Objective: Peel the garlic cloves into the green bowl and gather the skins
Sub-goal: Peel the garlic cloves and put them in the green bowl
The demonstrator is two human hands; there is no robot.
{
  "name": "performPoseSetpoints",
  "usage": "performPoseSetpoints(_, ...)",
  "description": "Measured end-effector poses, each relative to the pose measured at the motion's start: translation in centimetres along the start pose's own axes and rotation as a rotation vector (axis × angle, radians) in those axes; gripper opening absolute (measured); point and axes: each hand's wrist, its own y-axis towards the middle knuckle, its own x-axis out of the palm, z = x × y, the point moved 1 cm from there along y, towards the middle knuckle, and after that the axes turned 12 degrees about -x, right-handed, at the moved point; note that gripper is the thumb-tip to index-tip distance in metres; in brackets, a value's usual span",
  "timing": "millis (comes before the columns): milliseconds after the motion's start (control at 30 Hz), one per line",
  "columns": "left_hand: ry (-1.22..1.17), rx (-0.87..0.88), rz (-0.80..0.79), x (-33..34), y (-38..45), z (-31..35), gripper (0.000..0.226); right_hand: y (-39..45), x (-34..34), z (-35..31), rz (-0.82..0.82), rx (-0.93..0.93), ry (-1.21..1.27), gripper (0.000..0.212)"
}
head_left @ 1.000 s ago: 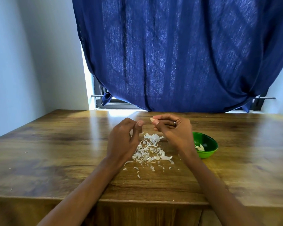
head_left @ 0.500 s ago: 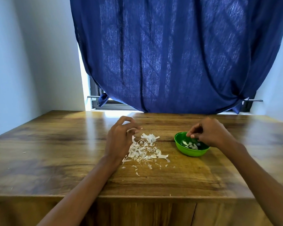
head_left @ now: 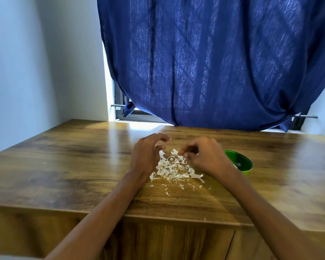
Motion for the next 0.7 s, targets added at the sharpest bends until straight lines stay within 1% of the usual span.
performPoseSetpoints(67,0.018,-0.021,-0.014,-0.1,0.1,0.0,0.011,0.1,1.2,-1.6,0.012,-0.062,0.019,0.015)
performPoseSetpoints(100,0.027,-0.036,-0.008,-0.2,0.1,-0.1,0.010,0.1,1.8,-2.3,0.003,-0.089,0.028,0.013)
performPoseSetpoints(167,0.057,-0.097,0.001,-0.4,0.1,0.0,0.024,0.2,3.0,-3.2,-0.034,-0.113,-0.009,0.011)
performPoseSetpoints(233,0.091,-0.147,0.012,-0.6,0.1,0.0,0.040,0.6,4.3,-3.7,-0.079,-0.121,-0.126,0.014)
performPoseSetpoints(300,0.127,-0.177,0.039,-0.7,0.0,-0.2,0.048,1.2,5.3,-3.7,-0.127,-0.104,-0.223,0.014)
performPoseSetpoints(367,0.132,-0.176,0.035,-0.6,0.0,-0.4,0.043,1.6,5.8,-3.4,-0.147,-0.090,-0.269,0.014)
performPoseSetpoints(467,0.040,-0.145,-0.005,-0.7,0.2,-0.3,0.023,1.9,5.8,-2.8,-0.143,-0.092,-0.297,0.015)
performPoseSetpoints(567,0.015,-0.136,-0.027,-0.8,0.2,-0.2,0.007,2.0,5.8,-2.4,-0.151,-0.067,-0.290,0.015)
performPoseSetpoints(667,0.016,-0.115,-0.031,-0.9,0.1,0.0,0.021,2.2,5.6,-2.1,-0.183,-0.043,-0.273,0.016)
performPoseSetpoints(700,0.009,-0.113,-0.035,-0.9,0.1,0.0,0.021,2.3,5.5,-2.2,-0.194,-0.041,-0.274,0.017)
